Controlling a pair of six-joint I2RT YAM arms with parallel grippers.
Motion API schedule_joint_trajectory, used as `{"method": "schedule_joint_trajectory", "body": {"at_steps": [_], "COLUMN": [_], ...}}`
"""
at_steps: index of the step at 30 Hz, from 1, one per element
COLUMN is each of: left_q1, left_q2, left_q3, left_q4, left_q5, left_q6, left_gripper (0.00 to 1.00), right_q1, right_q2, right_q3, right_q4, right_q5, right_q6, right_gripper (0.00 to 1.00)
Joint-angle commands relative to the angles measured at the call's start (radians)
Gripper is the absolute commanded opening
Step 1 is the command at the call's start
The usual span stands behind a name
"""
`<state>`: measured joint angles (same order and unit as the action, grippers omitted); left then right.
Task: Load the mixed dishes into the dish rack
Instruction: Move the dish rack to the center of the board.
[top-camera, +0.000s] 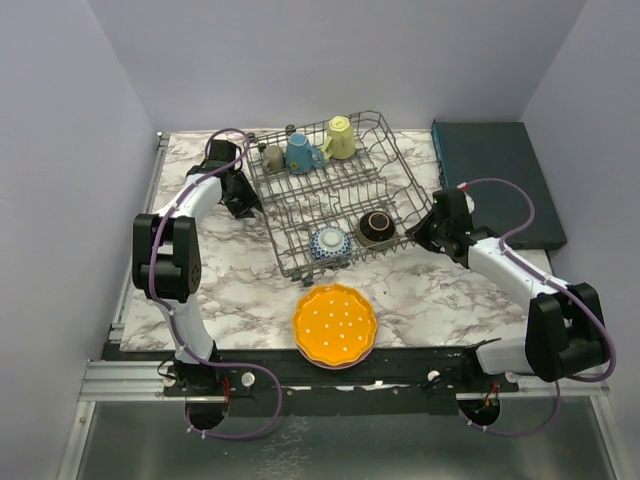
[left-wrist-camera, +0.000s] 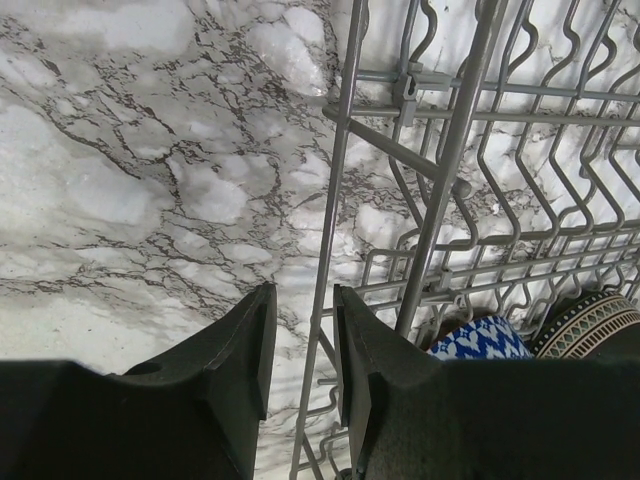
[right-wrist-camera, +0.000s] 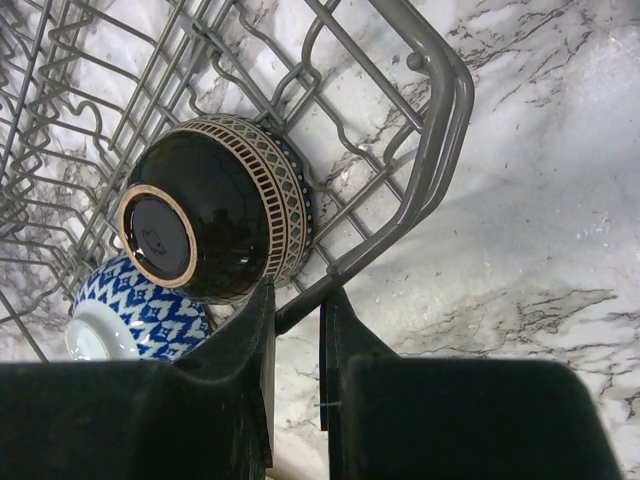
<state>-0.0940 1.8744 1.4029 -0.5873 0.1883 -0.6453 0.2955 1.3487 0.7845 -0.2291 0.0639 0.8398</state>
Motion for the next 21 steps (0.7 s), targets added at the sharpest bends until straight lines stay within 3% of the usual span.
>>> {"method": "schedule_joint_trajectory", "body": {"at_steps": [1, 11, 21], "left_q1": [-0.076, -0.07, -0.07], "left_q2": [0.042, 0.075, 0.047], "left_q3": [0.073, 0.154, 0.104], "left_q4": [0.092, 0.071, 0.009], "left_q5": [0.116, 0.119, 0.054], "left_q6": [-0.034, -0.013, -0.013], "left_gripper": [0.37, 0.38, 0.38], "right_q1": [0.037, 0.037, 0.037], "right_q2": [0.077, 0.146, 0.089], "right_q3": [0.049, 0.123, 0.116], "right_q4": [0.121, 0.137, 0.089], "right_q5": [-0.18, -0.208, -0.151], "right_q6": [0.008, 0.041, 0.01], "right_gripper": [0.0, 0.01, 0.39]}}
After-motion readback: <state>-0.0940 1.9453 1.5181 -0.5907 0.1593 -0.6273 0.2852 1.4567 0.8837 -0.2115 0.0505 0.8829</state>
